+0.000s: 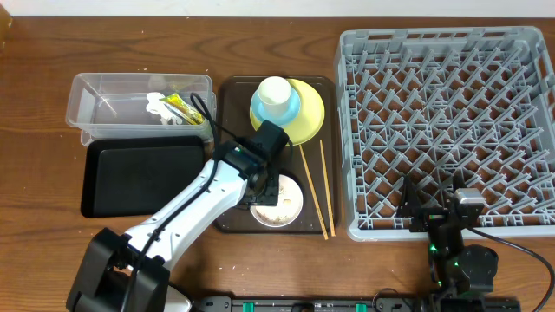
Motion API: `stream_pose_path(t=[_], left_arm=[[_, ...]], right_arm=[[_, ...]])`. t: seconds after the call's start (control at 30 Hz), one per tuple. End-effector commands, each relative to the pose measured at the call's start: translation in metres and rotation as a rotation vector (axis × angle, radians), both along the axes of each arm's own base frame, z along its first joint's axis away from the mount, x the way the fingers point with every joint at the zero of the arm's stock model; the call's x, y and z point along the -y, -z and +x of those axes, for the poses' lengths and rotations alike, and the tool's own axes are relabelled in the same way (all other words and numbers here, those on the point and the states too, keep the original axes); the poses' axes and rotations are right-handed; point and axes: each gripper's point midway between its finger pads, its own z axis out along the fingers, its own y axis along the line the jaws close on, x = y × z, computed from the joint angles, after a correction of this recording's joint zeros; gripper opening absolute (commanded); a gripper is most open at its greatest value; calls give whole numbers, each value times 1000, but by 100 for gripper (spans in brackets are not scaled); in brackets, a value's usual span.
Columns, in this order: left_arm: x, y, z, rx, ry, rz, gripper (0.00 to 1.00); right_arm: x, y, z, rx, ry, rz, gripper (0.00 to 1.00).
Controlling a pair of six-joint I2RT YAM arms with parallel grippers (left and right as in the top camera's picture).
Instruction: Sort waste into correct bins and load items into the dishwasher rack
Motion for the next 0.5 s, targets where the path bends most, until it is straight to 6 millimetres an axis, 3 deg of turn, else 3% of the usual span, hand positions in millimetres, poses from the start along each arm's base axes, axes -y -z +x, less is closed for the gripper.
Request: stream_pose_path(t=[0.0,0.33,0.47], left_arm=[[-10,13,-5,-2,1,50,50],[-12,36,-4,37,-1,33,42],[-14,36,-2,46,-4,45,28]], right_arm=[[3,2,0,-5,10,-15,99],[3,2,0,-5,10,-15,99],[3,2,0,-5,11,-15,99]])
